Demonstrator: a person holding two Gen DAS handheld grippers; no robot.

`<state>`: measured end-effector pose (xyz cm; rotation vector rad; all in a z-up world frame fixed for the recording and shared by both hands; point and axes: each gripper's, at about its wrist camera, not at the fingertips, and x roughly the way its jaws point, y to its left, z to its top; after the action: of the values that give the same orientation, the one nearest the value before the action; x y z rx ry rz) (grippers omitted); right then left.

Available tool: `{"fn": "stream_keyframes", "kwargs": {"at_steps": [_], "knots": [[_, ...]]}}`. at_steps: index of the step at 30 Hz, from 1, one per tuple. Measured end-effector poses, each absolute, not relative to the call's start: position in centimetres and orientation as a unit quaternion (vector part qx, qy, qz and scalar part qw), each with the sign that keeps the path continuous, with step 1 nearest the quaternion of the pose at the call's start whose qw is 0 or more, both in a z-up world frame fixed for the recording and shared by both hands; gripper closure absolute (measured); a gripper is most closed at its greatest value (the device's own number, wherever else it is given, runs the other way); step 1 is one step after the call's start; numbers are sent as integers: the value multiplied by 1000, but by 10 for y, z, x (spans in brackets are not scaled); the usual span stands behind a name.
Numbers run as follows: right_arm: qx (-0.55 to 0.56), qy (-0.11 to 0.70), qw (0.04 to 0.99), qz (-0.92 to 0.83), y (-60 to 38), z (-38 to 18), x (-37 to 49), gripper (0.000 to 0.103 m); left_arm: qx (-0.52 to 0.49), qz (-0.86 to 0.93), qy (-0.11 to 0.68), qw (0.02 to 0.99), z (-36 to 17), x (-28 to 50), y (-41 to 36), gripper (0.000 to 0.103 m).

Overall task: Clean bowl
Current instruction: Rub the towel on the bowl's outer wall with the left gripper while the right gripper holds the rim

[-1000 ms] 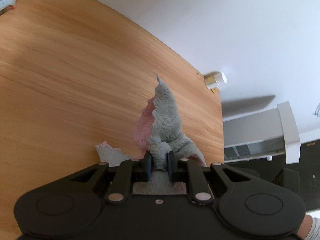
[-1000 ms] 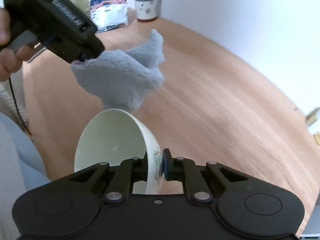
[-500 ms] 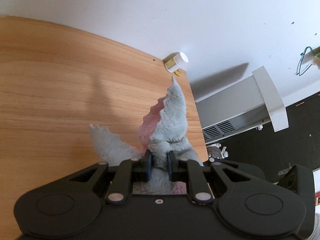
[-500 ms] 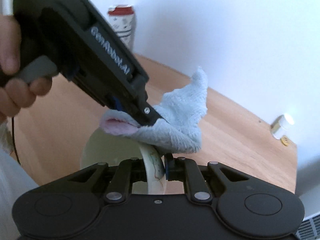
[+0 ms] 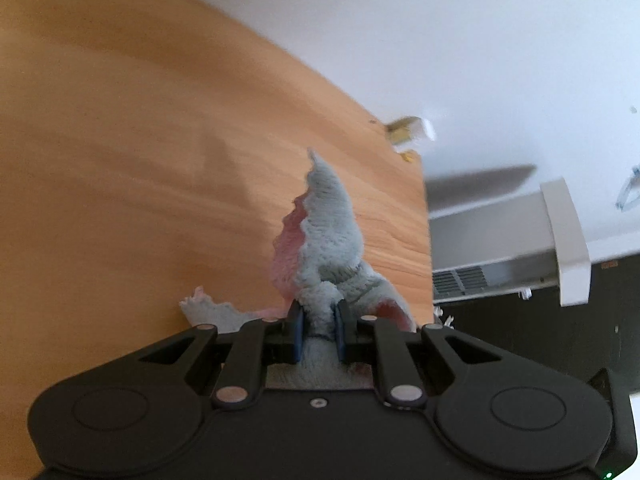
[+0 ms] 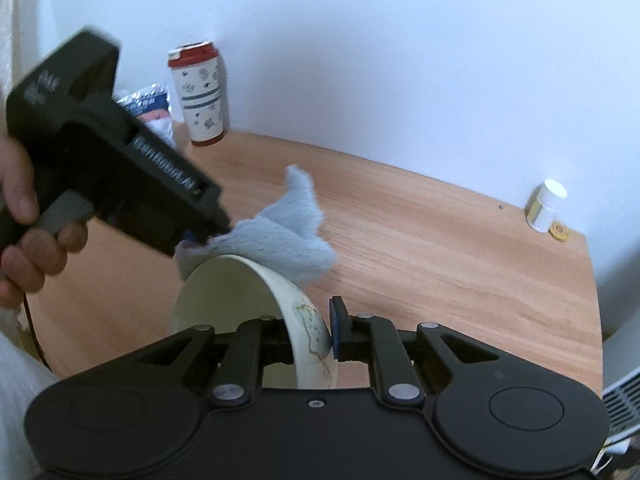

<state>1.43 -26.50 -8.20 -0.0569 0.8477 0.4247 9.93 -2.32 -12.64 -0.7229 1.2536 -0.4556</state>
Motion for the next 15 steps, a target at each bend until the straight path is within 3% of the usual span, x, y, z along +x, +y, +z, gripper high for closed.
{"fn": "stream_keyframes", "kwargs": {"at_steps": [12,15], "knots": [[17,417,885,207,-259,-89,46,86,-438,-191,554,682,-139,94,4,89],[13,425,876,226,-252,-90,40,86,-395,-212,550,705,-126,100,-11,89]]}}
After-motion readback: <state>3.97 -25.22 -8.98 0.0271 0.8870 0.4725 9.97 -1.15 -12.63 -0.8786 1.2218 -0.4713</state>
